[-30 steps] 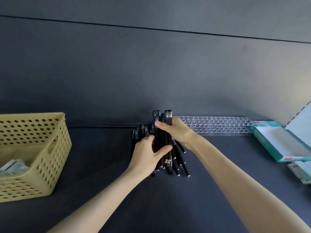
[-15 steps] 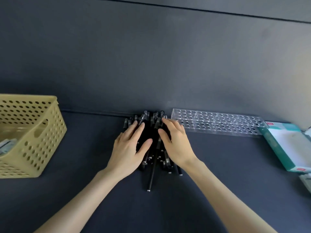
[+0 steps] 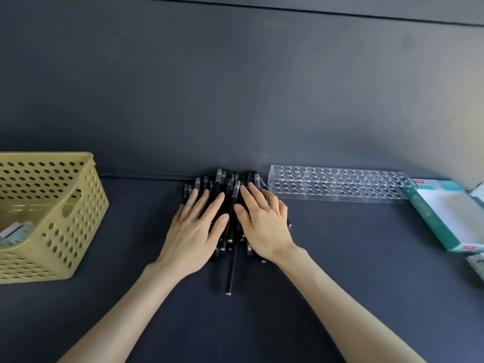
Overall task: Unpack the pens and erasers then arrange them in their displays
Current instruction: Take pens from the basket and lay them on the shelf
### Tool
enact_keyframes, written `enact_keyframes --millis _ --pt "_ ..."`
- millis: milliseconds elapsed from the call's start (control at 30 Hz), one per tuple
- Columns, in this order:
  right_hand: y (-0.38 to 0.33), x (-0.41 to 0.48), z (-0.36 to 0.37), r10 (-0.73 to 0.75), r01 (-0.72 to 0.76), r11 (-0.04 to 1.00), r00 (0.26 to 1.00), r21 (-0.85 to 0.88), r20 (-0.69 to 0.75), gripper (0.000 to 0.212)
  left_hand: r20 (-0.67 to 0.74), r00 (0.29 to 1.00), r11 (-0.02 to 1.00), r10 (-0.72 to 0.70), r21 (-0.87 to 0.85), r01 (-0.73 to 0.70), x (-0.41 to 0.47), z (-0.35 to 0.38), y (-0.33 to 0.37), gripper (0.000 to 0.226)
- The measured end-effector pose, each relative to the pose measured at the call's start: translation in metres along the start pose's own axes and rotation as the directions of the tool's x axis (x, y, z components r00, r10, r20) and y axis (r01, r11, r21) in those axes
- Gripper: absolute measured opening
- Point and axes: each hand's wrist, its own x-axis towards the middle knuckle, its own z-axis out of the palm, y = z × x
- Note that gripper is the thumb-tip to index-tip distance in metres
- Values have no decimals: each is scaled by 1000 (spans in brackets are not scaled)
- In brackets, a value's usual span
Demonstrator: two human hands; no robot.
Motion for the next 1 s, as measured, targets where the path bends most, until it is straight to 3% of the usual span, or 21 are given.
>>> enact_keyframes --millis 267,533,800,1000 --pt "0 0 -11 0 -2 998 1000 70 25 49 24 1000 1000 -9 -21 10 1 -12 -1 60" --pt "-8 -4 -47 -108 110 993 992 37 -60 27 -178 984 1000 31 6 -31 -7 -53 19 34" --pt "-76 -12 -82 -239 260 961 951 91 -196 24 -475 876 996 84 9 -90 -43 -122 14 20" --pt "-153 -18 -67 -315 355 924 918 145 -240 24 -503 863 998 43 -11 -56 -87 -174 -40 33"
